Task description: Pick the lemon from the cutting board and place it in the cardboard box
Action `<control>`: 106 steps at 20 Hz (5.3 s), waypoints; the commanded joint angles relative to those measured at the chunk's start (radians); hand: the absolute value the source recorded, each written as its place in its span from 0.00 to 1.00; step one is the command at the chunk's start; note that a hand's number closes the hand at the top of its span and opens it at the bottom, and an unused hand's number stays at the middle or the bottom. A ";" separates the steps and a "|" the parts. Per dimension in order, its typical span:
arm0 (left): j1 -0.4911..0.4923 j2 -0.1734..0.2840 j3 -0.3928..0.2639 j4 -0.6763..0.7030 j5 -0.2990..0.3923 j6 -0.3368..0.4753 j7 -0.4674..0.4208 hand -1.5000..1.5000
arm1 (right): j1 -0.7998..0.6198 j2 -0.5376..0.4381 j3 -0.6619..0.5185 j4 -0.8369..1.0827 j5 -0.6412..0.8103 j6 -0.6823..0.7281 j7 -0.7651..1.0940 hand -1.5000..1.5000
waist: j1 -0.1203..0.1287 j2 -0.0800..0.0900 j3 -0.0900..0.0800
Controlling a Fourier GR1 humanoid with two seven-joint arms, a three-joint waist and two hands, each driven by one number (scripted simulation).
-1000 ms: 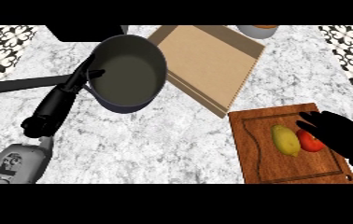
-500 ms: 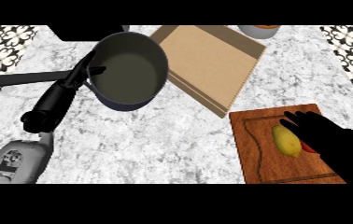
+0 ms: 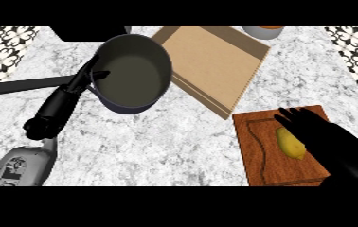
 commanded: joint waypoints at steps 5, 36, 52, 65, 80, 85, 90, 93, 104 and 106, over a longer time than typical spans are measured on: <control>0.012 -0.054 0.027 0.083 -0.060 -0.022 -0.092 0.50 | -0.062 0.032 -0.052 0.132 0.081 -0.007 -0.084 0.00 | -0.002 0.001 -0.001; 0.011 -0.102 0.129 -0.010 -0.105 -0.135 -0.013 0.50 | -0.130 0.189 -0.057 0.569 0.330 -0.393 -0.411 1.00 | 0.000 0.001 0.000; -0.066 -0.165 0.038 0.000 -0.131 -0.165 -0.013 0.50 | -0.536 0.626 0.236 0.628 0.246 -0.321 0.009 1.00 | 0.160 0.032 0.001; -0.085 -0.144 0.098 0.017 -0.117 -0.171 0.001 0.50 | -1.002 0.629 0.266 0.739 0.035 -0.602 0.478 1.00 | 0.108 0.017 -0.002; -0.087 -0.133 0.119 0.034 -0.131 -0.145 0.003 0.50 | -1.347 0.622 0.021 1.286 -0.023 -0.921 0.595 1.00 | 0.051 0.019 -0.002; -0.064 -0.158 0.105 0.024 -0.136 -0.132 -0.009 0.50 | -1.402 0.538 -0.026 1.456 -0.080 -0.752 0.470 1.00 | 0.051 0.022 -0.002; -0.052 -0.133 0.115 -0.021 -0.118 -0.161 0.014 0.50 | -1.382 0.521 -0.078 1.583 -0.147 -0.605 0.391 1.00 | 0.060 0.023 -0.001; 0.005 -0.126 0.118 0.016 -0.133 -0.160 -0.054 0.50 | -1.377 0.476 -0.103 1.620 -0.167 -0.549 0.289 1.00 | 0.046 0.018 -0.001; -0.039 -0.128 0.133 -0.041 -0.118 -0.159 0.019 0.50 | -1.351 0.434 -0.147 1.715 -0.203 -0.400 0.033 0.00 | 0.050 0.019 0.000; -0.048 -0.144 0.116 -0.036 -0.129 -0.152 0.025 0.50 | -1.336 0.437 -0.186 1.686 -0.236 -0.470 -0.025 0.00 | 0.048 0.019 0.001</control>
